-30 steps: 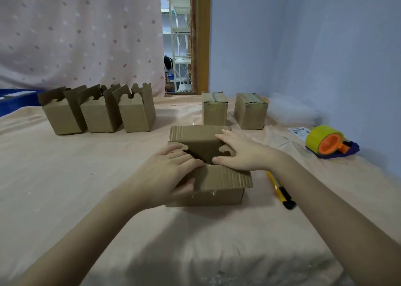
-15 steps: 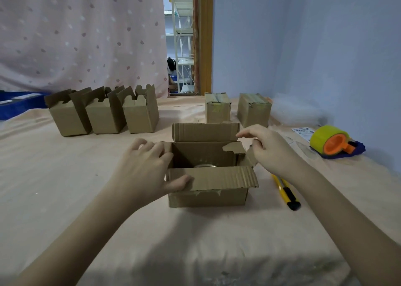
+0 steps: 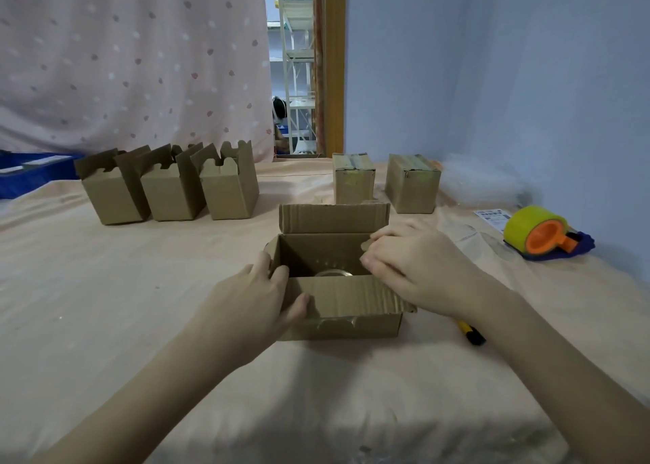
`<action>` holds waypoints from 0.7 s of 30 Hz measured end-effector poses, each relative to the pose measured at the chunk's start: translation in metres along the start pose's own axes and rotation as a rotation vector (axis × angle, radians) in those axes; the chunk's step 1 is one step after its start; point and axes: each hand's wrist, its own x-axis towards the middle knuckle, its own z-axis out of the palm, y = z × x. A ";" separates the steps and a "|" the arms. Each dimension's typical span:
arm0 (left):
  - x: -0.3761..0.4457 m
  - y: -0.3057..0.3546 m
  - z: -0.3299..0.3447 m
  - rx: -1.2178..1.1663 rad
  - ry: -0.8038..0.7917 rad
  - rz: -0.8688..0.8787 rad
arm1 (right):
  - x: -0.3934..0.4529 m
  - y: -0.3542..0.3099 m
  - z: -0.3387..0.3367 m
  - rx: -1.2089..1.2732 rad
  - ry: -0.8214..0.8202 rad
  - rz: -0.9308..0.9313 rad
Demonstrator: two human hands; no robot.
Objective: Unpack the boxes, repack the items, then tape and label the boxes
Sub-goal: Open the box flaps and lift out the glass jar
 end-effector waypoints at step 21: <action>0.053 -0.016 -0.030 -0.001 -0.245 0.063 | -0.019 0.012 0.011 -0.433 0.043 0.284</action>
